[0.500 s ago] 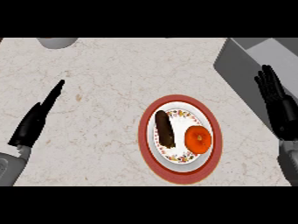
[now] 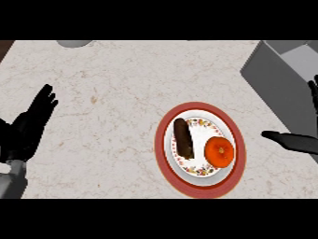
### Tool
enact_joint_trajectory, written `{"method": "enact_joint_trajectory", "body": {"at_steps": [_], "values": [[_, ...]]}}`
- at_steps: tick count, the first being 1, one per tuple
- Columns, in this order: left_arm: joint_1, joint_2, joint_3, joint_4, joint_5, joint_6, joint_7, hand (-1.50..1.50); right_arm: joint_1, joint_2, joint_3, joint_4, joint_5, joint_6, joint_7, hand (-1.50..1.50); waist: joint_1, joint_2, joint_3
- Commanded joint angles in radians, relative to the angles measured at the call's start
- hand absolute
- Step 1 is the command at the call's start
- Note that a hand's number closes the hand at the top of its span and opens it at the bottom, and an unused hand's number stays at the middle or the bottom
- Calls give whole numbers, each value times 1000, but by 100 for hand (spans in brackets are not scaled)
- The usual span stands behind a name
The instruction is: Pick the squash from the plate and place it in the cardboard box
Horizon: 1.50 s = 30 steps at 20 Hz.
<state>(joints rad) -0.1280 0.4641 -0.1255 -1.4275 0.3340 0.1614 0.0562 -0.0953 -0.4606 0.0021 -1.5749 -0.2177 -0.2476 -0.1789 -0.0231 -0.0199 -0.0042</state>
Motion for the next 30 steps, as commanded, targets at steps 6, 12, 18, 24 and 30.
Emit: {"method": "enact_joint_trajectory", "body": {"at_steps": [6, 12, 18, 24, 30], "values": [[100, 7, 85, -155, 144, -38, 106, 0, 238, -44, 81, -437, 202, -64, -62, -150, 14, 12, 3], [123, -3, 71, -140, 113, -32, 73, 0, 328, -322, 148, -515, 447, 44, 274, -150, 7, 14, -5], [122, -10, 55, -194, 110, -31, 92, 0, 225, -486, 188, -636, 506, 248, 686, -150, 46, 19, -3], [154, 12, 82, -222, 121, -59, 100, 0, 74, -445, 349, -731, 470, 413, 1080, -150, 59, 20, 0], [82, -27, 67, -203, 76, -11, 135, 0, -185, -219, 501, -618, 408, 482, 1365, -150, 52, 23, 2]]}}
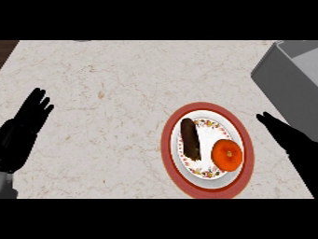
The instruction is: Pick the squash from the plate and place it in the cardboard box
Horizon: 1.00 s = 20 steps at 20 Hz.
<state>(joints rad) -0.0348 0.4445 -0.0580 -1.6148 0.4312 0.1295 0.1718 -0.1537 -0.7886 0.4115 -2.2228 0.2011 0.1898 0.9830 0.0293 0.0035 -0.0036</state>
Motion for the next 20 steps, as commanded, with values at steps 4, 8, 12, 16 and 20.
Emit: {"method": "enact_joint_trajectory", "body": {"at_steps": [4, 8, 12, 16, 20], "values": [[34, -44, 1, -33, -27, 11, -4, 0, -150, 115, 50, 117, -53, 109, 178, -150, -16, -3, 3], [63, -6, 48, -26, -17, -39, -3, 0, -180, 167, 95, 136, -30, 111, 232, -150, -14, -4, 2], [-22, -5, 84, -21, -13, -22, 68, 0, -137, 194, 113, 167, 26, 114, 174, -150, -24, -4, 3], [13, -44, 79, 31, -41, -79, -22, 0, -27, 180, 110, 154, 100, 93, 64, -150, -32, -4, 3], [-37, -44, 107, 28, -59, -76, 40, 0, -158, 293, 73, 241, 117, 145, 77, -150, -27, -3, 3]]}}
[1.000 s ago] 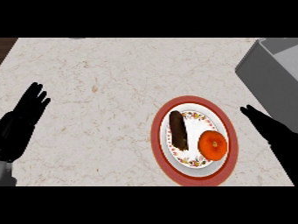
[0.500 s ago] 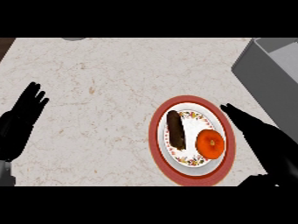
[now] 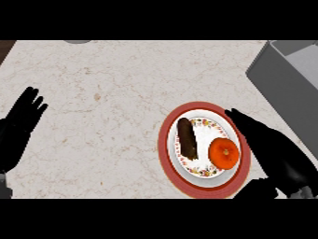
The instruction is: Pick the squash from the plate and place it in the cardboard box
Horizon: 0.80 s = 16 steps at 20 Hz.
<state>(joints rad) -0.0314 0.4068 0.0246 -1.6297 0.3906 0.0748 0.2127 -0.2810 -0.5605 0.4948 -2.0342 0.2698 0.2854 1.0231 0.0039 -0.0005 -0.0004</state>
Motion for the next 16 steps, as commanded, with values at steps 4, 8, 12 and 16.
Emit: {"method": "enact_joint_trajectory", "body": {"at_steps": [4, 8, 12, 16], "values": [[-13, -40, 48, 46, -23, -41, -25, 0, 15, 76, -35, 52, 95, 85, -26, -150, -3, 0, 0], [23, -16, 43, -74, 0, -34, 72, 0, -70, 131, 38, 82, 137, 118, 98, -150, 10, -2, 0], [40, -44, 44, -82, -45, -24, 57, 0, -30, 151, 16, 118, 171, 132, 38, -150, 2, -1, 0], [0, -43, 73, -24, -38, -50, 43, 0, -77, 213, 28, 251, 235, 105, 1, -150, 5, 1, 0]]}}
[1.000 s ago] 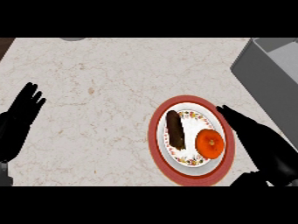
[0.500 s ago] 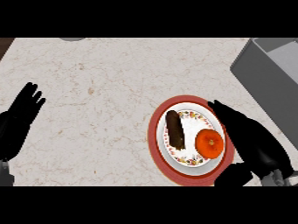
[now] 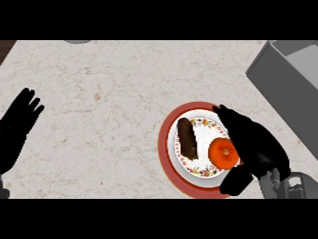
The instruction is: Pick the squash from the plate and place it in the cardboard box
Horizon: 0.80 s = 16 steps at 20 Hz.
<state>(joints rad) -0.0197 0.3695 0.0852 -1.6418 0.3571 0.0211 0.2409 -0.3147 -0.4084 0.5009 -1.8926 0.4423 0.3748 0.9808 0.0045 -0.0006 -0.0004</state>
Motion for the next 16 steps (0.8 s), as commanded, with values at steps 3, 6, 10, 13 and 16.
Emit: {"method": "enact_joint_trajectory", "body": {"at_steps": [3, 6, 10, 13, 16], "values": [[-2, -8, 25, 11, -11, -25, 12, 0, -2, 57, -9, 60, 50, 75, 59, -150, -2, 0, 0], [15, -58, -19, -38, -52, 7, 9, 0, 8, 81, 1, 68, 88, 80, 75, -150, -1, 0, 0], [-37, -36, 24, -18, -30, -10, 55, 0, 56, 49, -37, 57, 98, 103, 12, -150, -5, 0, 0], [-21, -84, -1, 5, -79, 5, 0, 0, 44, 84, -39, 128, 128, 102, -7, -150, -3, 1, 0], [-14, -36, 57, -13, -31, -48, 54, 0, 56, 127, -26, 105, 157, 121, 18, -150, -2, 0, 0]]}}
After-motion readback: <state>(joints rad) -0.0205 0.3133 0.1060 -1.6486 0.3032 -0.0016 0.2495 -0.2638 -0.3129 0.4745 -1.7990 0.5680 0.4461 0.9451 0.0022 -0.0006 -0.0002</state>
